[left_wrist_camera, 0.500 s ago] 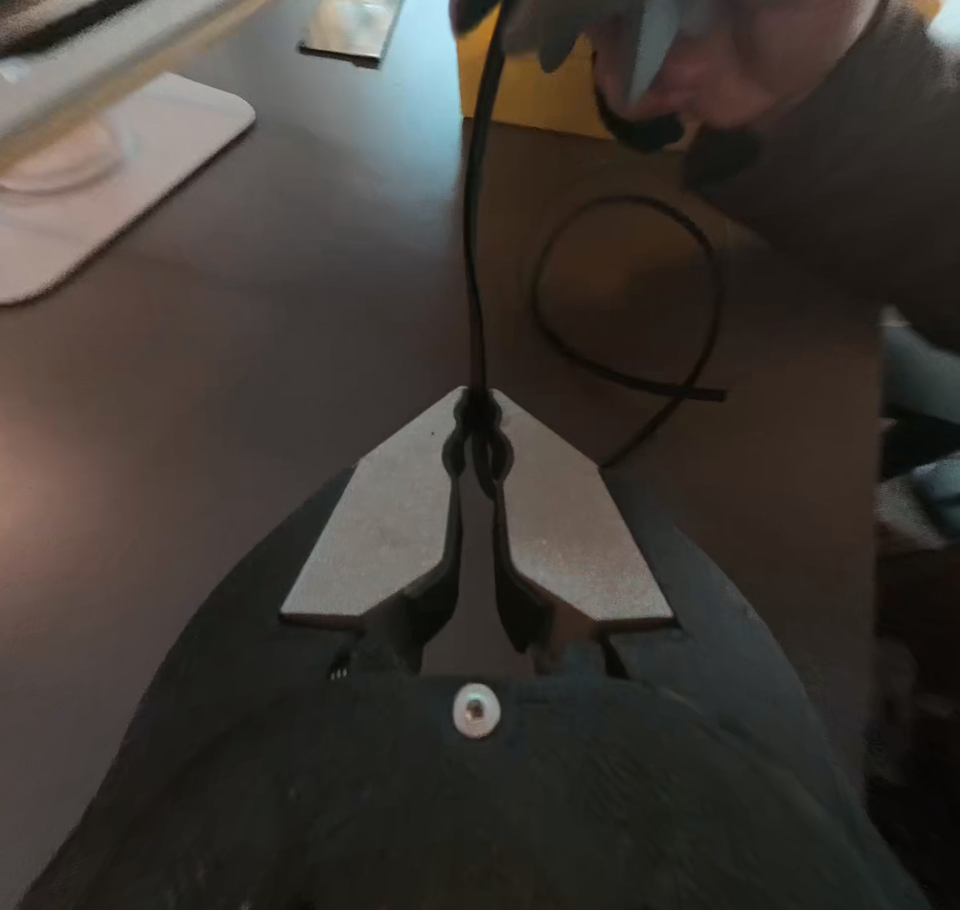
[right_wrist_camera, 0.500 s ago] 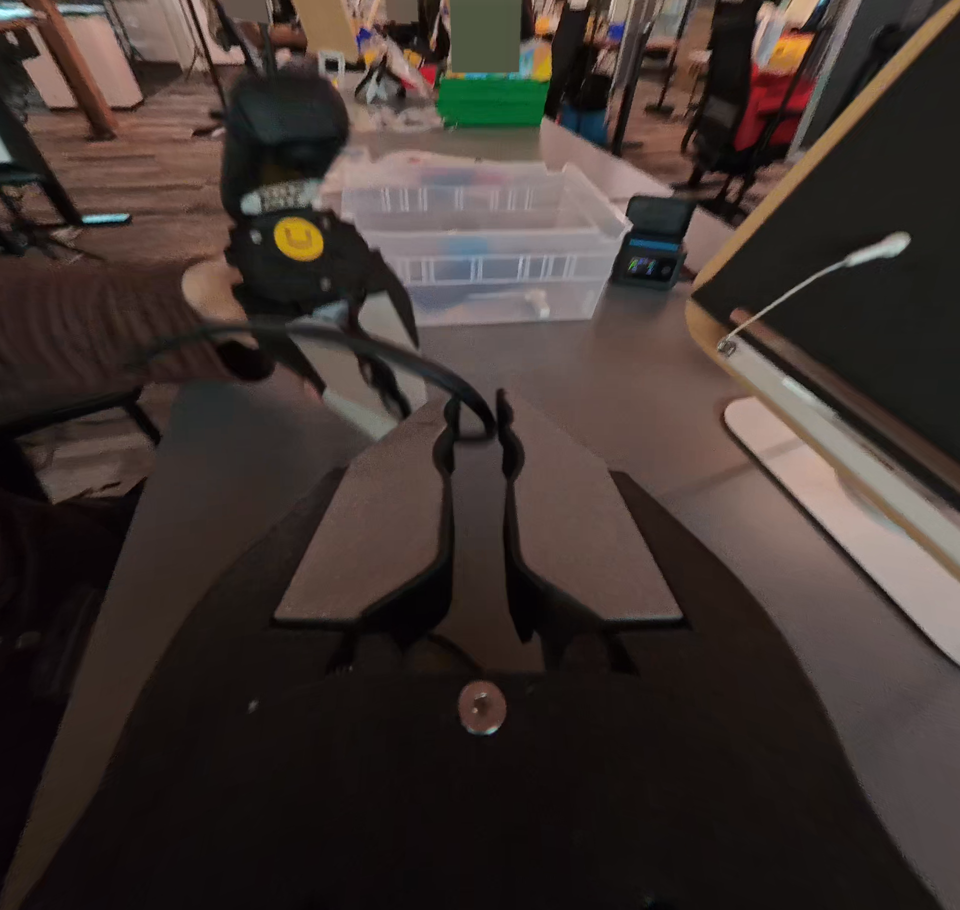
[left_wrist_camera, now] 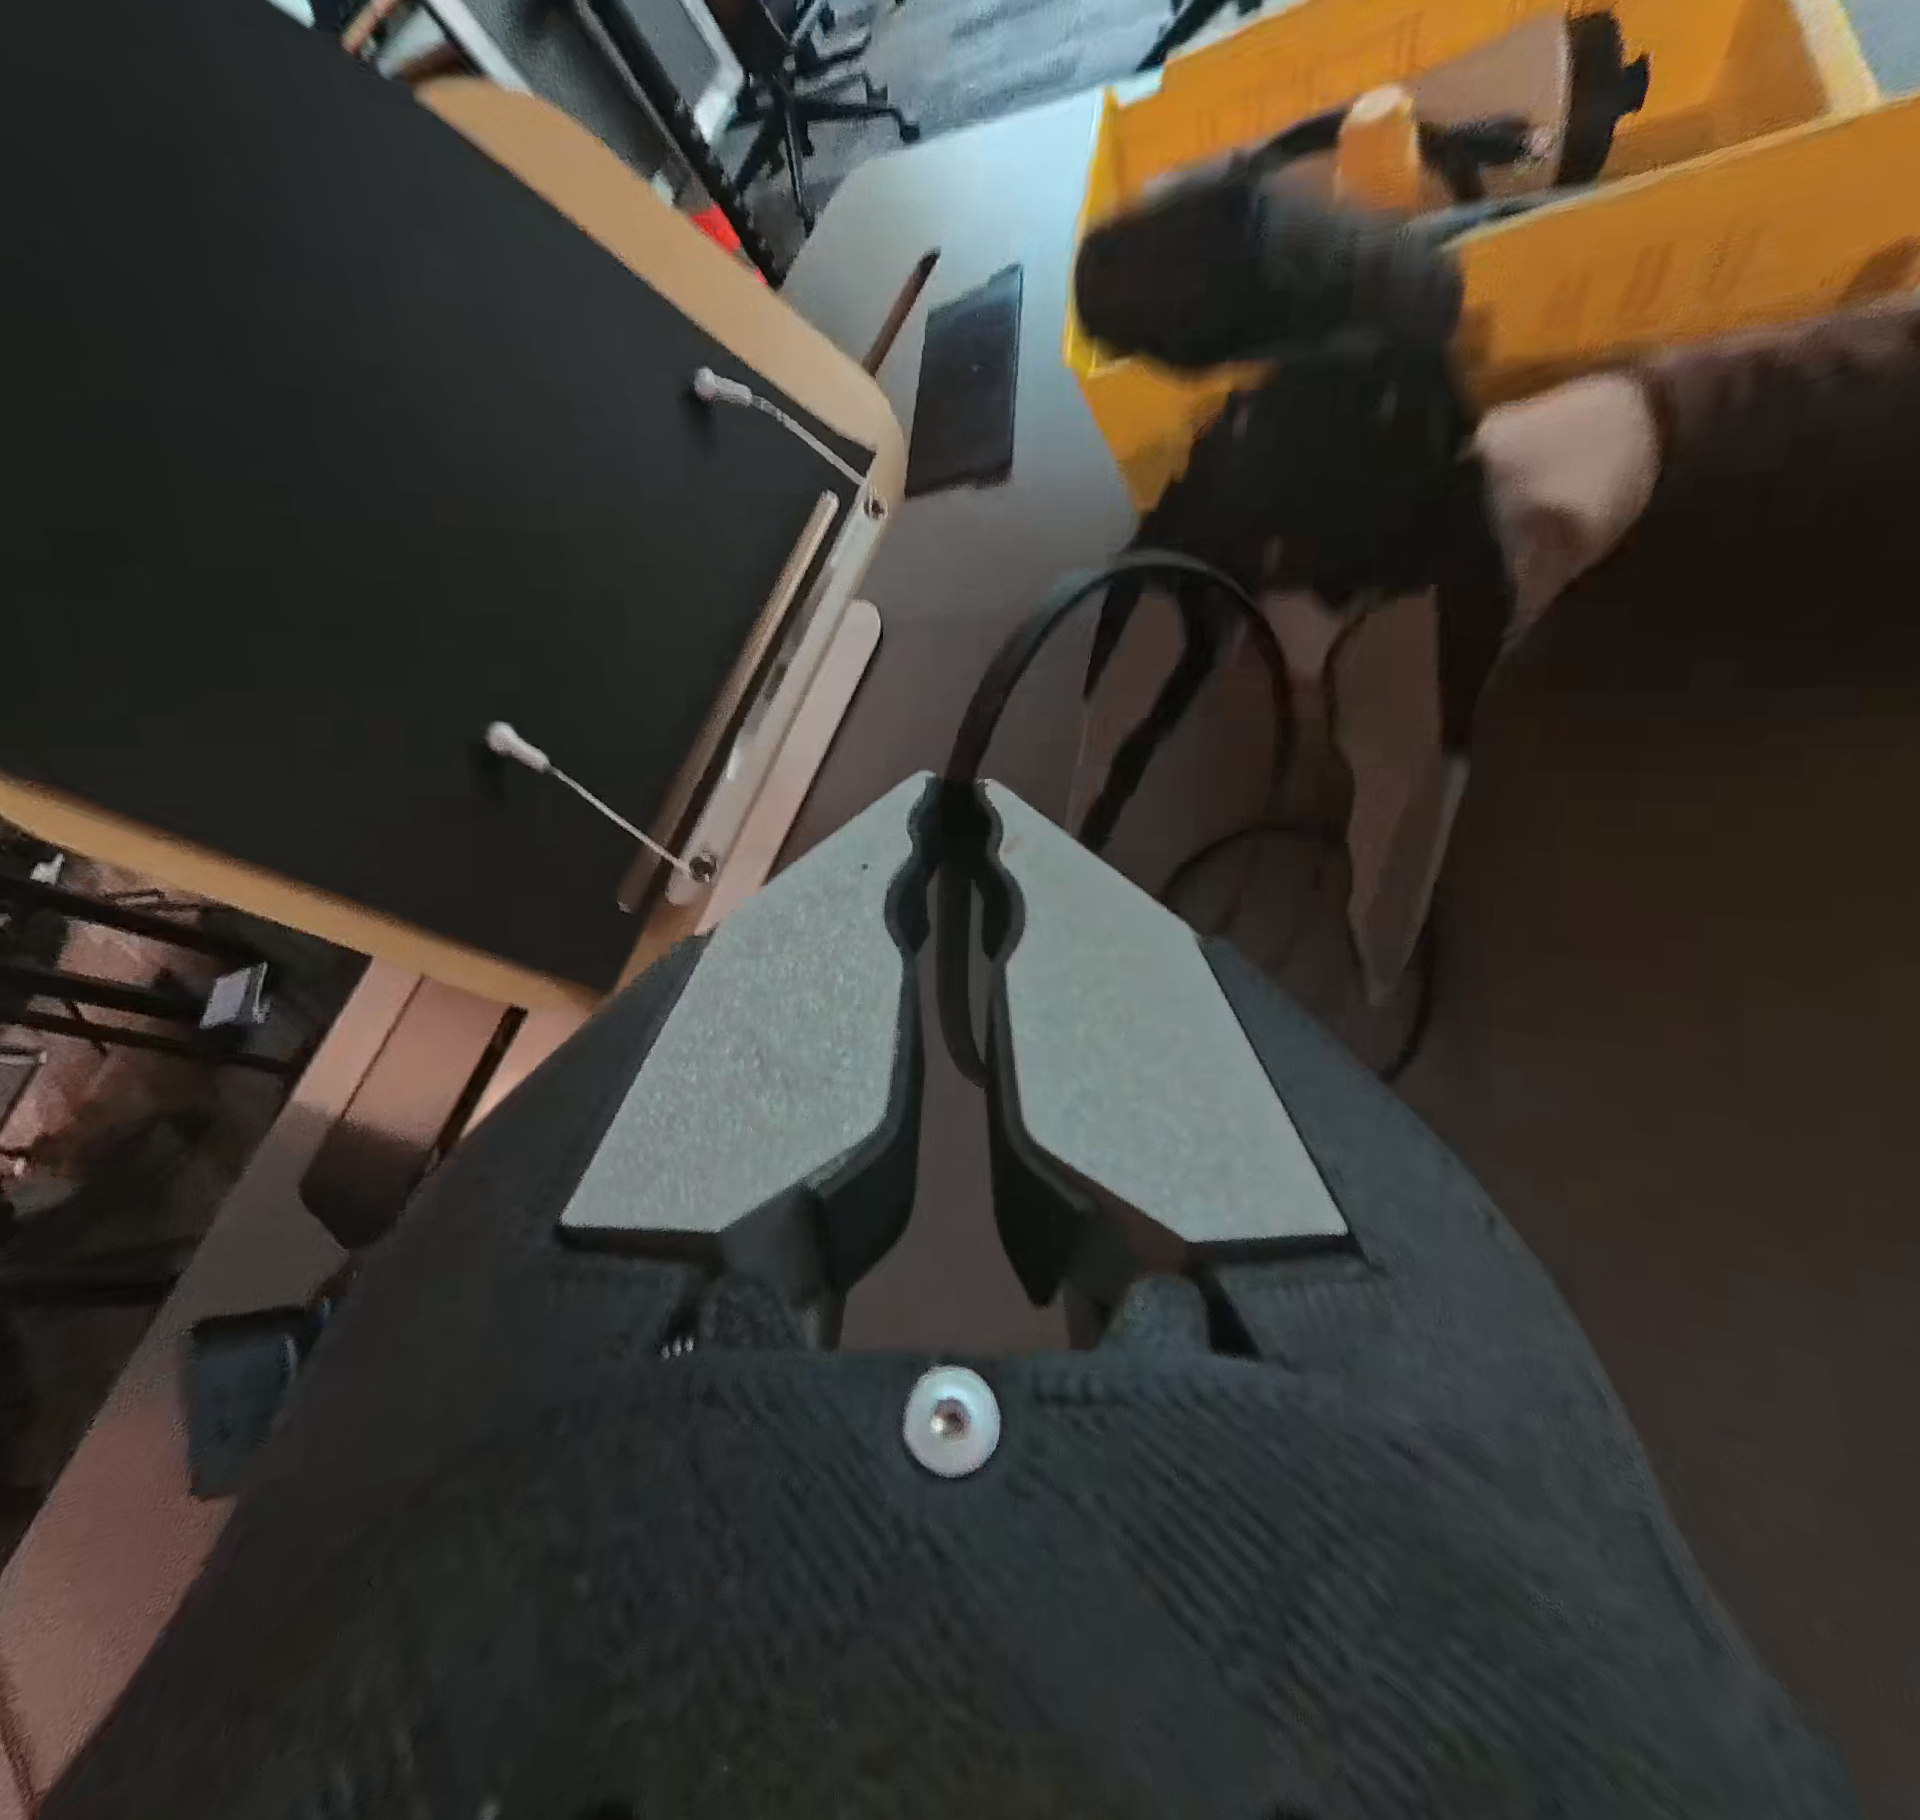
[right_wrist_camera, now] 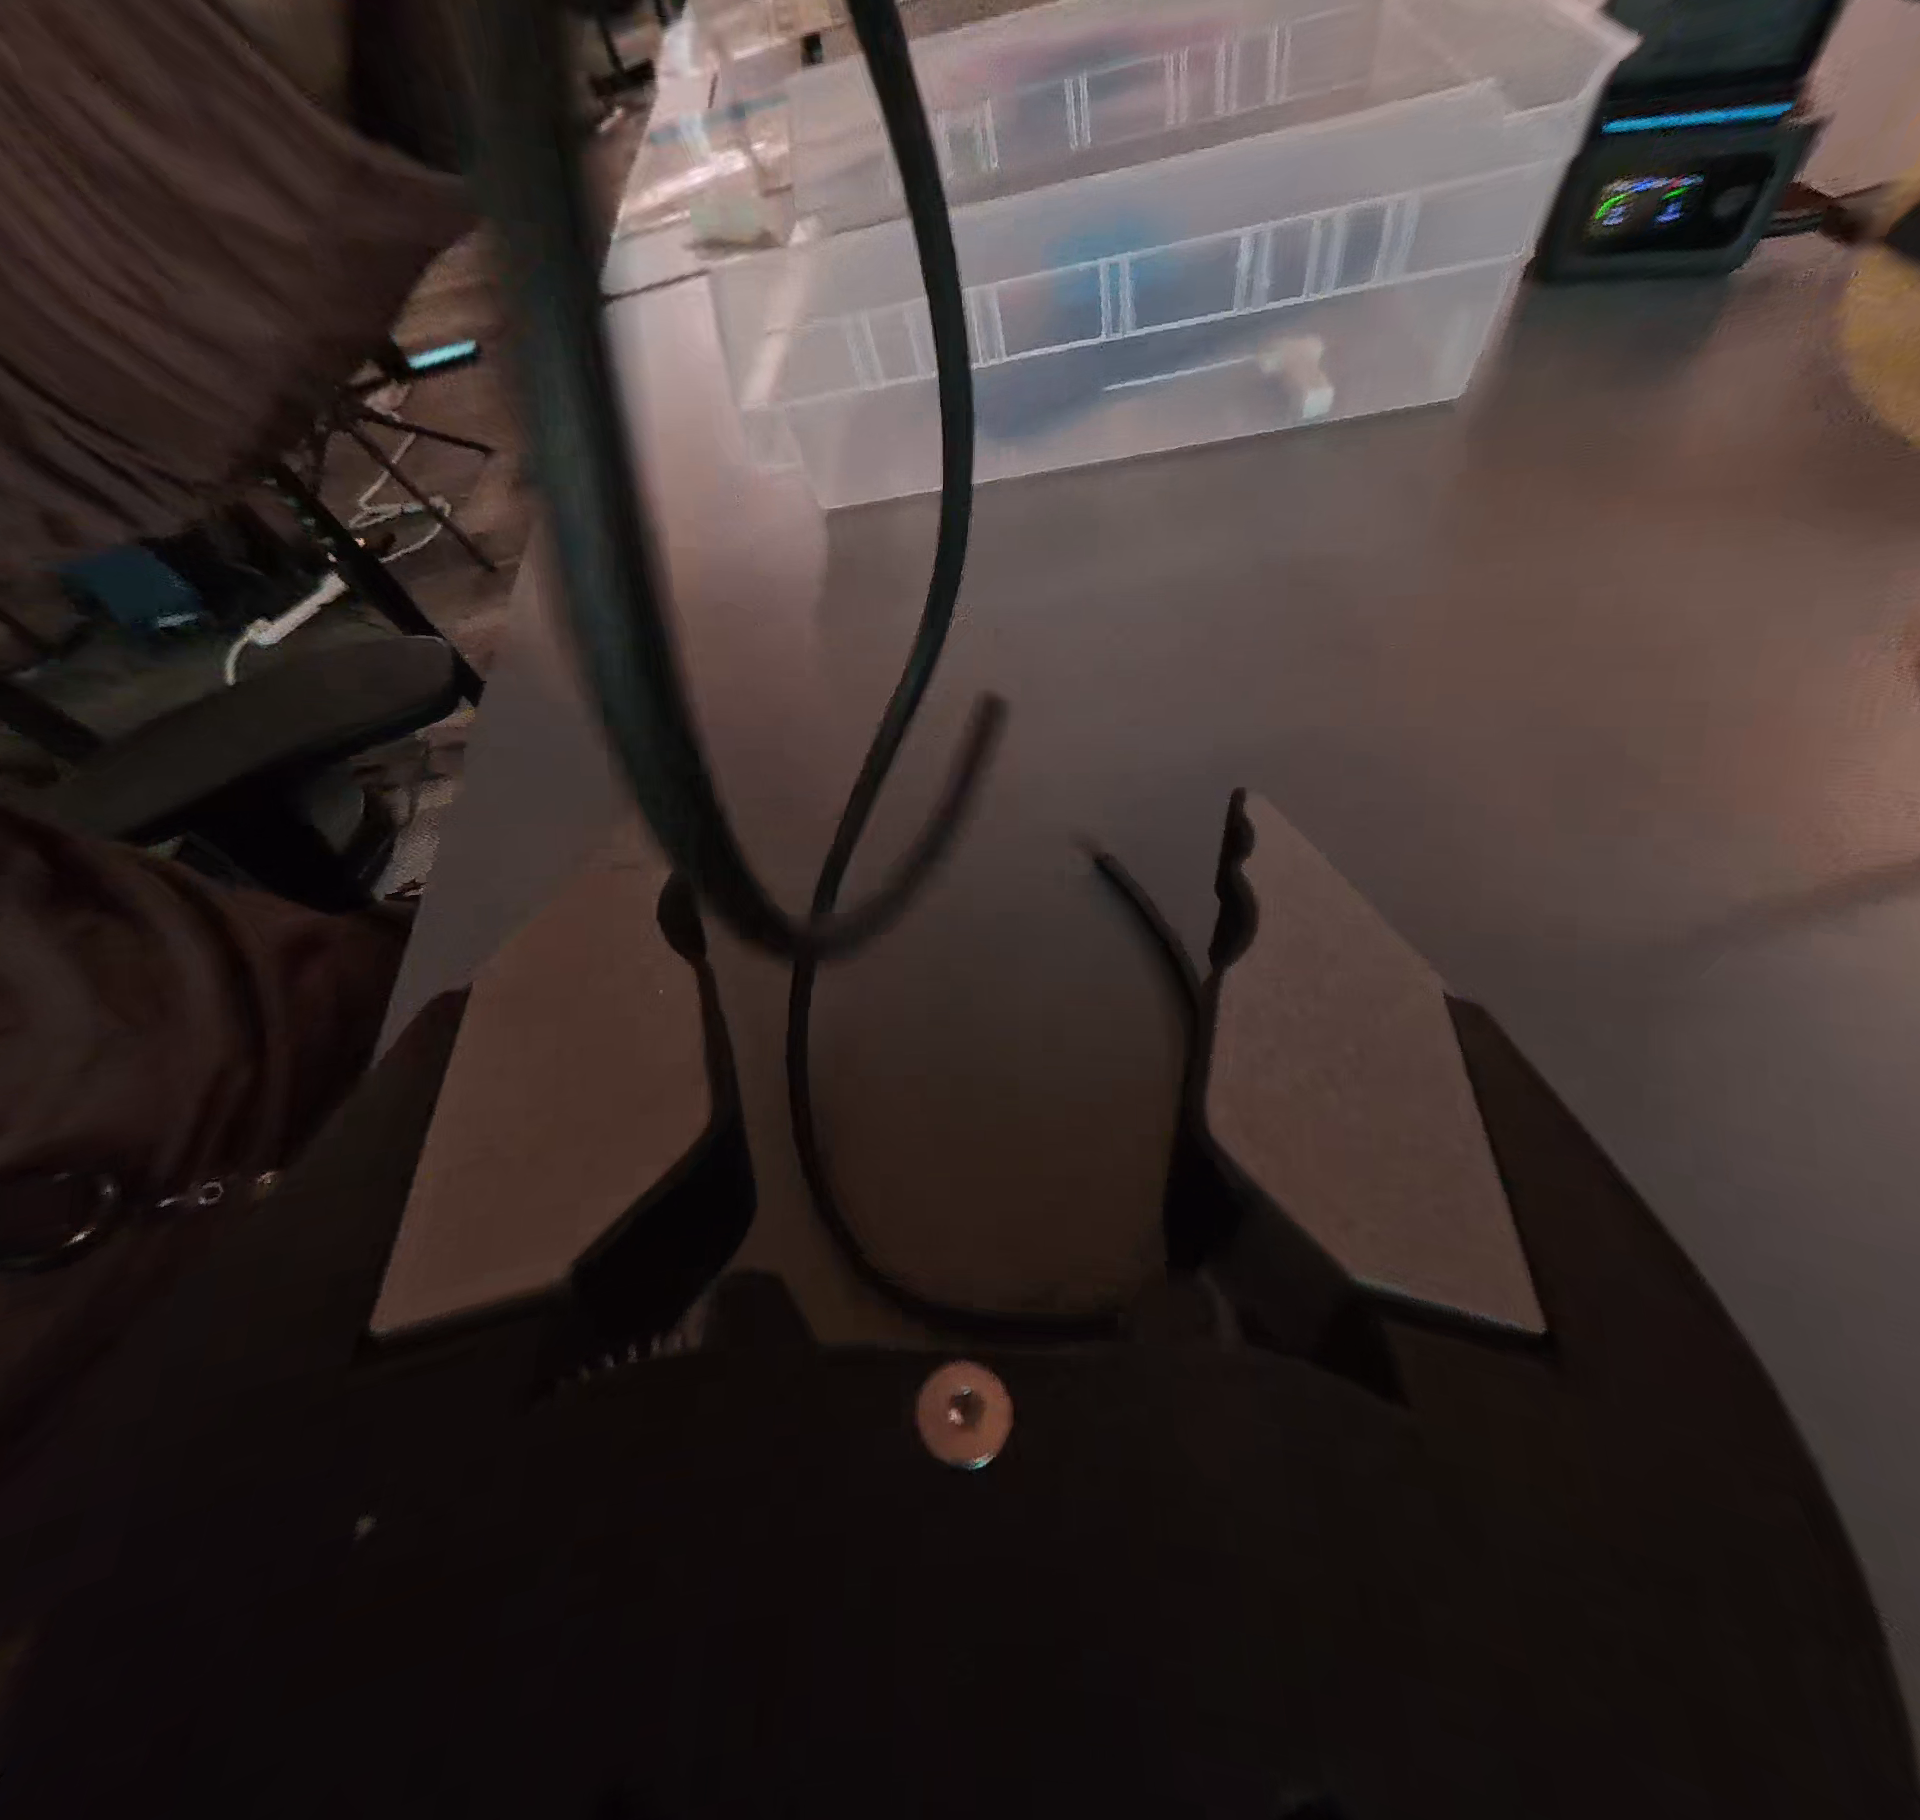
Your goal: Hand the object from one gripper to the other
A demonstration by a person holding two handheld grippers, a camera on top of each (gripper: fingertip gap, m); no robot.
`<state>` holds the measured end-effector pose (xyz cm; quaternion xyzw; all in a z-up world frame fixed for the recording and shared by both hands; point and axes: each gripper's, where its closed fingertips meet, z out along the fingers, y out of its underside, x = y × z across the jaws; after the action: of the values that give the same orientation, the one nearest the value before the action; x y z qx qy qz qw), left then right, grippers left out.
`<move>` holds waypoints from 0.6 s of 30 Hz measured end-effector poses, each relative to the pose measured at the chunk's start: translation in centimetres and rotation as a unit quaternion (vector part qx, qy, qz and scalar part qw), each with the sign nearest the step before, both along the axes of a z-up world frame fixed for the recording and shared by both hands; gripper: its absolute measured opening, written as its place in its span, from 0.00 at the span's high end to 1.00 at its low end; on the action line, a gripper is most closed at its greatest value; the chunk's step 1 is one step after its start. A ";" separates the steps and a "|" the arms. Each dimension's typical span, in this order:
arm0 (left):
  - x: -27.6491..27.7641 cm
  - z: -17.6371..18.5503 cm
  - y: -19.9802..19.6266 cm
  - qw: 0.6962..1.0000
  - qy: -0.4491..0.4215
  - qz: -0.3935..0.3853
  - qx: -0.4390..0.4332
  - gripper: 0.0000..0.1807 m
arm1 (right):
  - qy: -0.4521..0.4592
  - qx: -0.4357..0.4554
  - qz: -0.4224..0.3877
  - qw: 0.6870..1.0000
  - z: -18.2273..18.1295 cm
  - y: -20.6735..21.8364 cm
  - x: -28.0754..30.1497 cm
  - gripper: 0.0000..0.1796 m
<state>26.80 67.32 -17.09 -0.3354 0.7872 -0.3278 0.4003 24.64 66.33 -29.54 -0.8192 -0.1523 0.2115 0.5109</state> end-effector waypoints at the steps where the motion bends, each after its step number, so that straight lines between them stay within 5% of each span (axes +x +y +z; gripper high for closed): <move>1: 0.0 0.8 -0.5 1.000 -0.009 -0.006 -0.003 0.99 | 0.004 -0.006 0.011 1.000 -0.4 0.5 -1.0 0.45; 4: -0.3 2.7 -1.8 0.999 -0.032 -0.017 -0.001 0.99 | 0.005 -0.008 0.040 0.999 -0.9 1.4 -3.5 0.53; 6: -0.7 3.4 -2.6 0.999 -0.039 -0.025 -0.008 1.00 | -0.065 -0.024 0.020 0.997 -2.1 1.8 -2.7 0.99; 10: -2.3 3.7 -3.6 0.996 -0.051 -0.039 -0.058 0.94 | -0.056 -0.011 -0.020 0.998 -0.6 1.6 -0.7 1.00; 18: -7.4 0.4 -3.1 0.987 -0.053 -0.007 -0.149 0.77 | 0.005 0.111 -0.084 0.990 8.2 -0.4 3.3 1.00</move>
<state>19.43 64.25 -16.65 -0.3680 0.7094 -0.4615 0.3851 27.92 65.95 -21.37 -0.7664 -0.1030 0.1537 0.6152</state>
